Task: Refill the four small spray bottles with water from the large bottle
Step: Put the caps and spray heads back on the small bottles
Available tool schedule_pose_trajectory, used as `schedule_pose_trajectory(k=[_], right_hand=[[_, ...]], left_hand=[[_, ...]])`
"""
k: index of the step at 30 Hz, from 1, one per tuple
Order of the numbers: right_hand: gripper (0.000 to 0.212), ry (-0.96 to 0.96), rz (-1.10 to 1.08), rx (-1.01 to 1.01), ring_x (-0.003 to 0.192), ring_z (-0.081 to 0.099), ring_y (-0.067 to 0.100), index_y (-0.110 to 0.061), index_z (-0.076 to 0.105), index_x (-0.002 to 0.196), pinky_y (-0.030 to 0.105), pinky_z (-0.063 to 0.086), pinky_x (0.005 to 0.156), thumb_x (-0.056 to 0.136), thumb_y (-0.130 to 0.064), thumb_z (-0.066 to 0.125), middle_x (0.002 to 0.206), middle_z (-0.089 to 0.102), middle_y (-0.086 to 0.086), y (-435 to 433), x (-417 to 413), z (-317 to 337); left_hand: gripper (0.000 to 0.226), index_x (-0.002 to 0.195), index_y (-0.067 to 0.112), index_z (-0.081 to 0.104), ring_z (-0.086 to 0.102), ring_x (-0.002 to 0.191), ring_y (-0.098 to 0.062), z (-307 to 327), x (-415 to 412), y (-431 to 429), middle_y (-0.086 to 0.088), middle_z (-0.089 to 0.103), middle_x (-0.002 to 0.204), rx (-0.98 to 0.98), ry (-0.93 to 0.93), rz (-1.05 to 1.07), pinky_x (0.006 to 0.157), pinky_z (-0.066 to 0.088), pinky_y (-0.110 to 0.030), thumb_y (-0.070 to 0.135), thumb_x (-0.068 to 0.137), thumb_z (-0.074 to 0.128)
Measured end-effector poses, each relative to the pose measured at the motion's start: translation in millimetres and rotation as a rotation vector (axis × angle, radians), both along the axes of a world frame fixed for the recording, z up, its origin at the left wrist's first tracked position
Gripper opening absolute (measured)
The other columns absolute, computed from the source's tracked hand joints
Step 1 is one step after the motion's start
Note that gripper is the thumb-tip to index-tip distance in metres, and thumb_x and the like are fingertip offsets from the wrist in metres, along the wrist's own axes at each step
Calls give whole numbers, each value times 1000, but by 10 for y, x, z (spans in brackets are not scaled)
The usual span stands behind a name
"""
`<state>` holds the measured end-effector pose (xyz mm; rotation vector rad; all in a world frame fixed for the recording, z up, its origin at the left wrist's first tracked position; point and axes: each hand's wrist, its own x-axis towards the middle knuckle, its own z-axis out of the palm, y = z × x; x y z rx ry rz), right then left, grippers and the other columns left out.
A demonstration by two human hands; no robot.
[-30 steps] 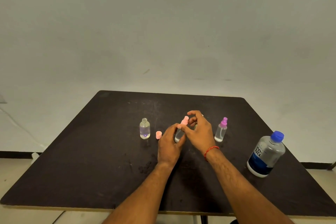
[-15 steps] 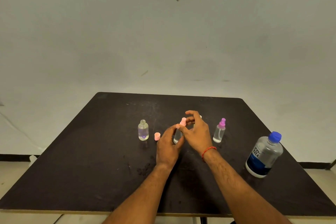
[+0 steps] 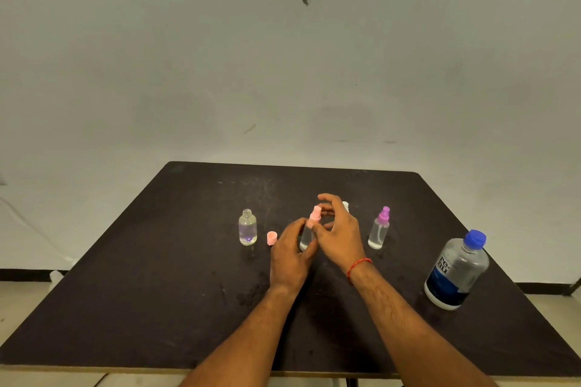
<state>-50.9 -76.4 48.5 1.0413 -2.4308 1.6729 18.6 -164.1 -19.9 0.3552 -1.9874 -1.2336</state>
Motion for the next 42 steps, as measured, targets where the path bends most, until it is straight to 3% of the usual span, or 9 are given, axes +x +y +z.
schedule_pose_trajectory(k=[4,9,12,15,19,27,31,35,42], right_hand=[[55,-45,49,-27,98,62,1,-26,52,130,12,52,75,86,6,61,112,65,-8,32,10,1],[46,-22,-24,-25,85,62,0,-29,56,117,11,50,72,81,-10,77,91,62,-14,3,11,12],[49,-7,-23,-6,89,60,1,-29,55,118,10,48,73,77,-20,80,93,60,-14,13,-4,20],[51,-22,31,-19,101,60,3,-29,54,125,17,53,79,82,-10,75,105,59,-16,28,-23,25],[48,-70,93,-48,96,66,9,-26,57,125,18,57,73,88,5,61,109,65,-8,45,-25,41],[35,5,1,15,81,60,3,-28,62,109,8,47,65,81,-12,75,86,60,-9,24,-45,38],[43,-14,85,65,102,57,3,-27,58,123,15,50,83,86,-10,70,110,58,-12,19,-97,30],[21,-44,123,72,98,61,0,-25,70,103,12,50,77,88,-10,68,101,67,-13,11,-133,33],[22,-115,101,-28,92,67,2,-22,74,94,14,54,75,83,-3,72,93,72,-10,19,-152,-12]], left_hand=[[27,119,18,66,66,105,-6,21,11,10,9,70,110,-7,7,14,90,34,1,23,93,71],[27,120,17,66,65,106,-3,8,8,7,9,70,112,-12,-8,29,90,34,3,24,94,71],[26,119,19,65,65,107,-3,-9,-8,-1,10,70,112,-1,0,30,89,38,0,24,95,70],[23,118,22,65,67,103,-6,-17,-18,-12,12,70,108,13,20,22,86,45,-7,26,95,69],[29,121,23,64,66,104,-6,-39,-26,-19,12,70,110,12,12,19,88,47,-9,29,93,70],[21,110,34,61,64,99,1,26,10,17,18,67,99,10,39,22,82,46,-6,22,95,70],[21,115,27,64,65,102,-1,3,-9,9,14,69,105,6,31,10,84,47,-7,25,95,69],[24,120,25,62,66,102,-4,-11,-16,0,12,69,107,26,0,-4,84,50,-11,29,97,67],[27,124,25,52,66,98,-4,-47,-33,-15,11,66,108,-49,-56,-27,82,56,-25,30,100,62]])
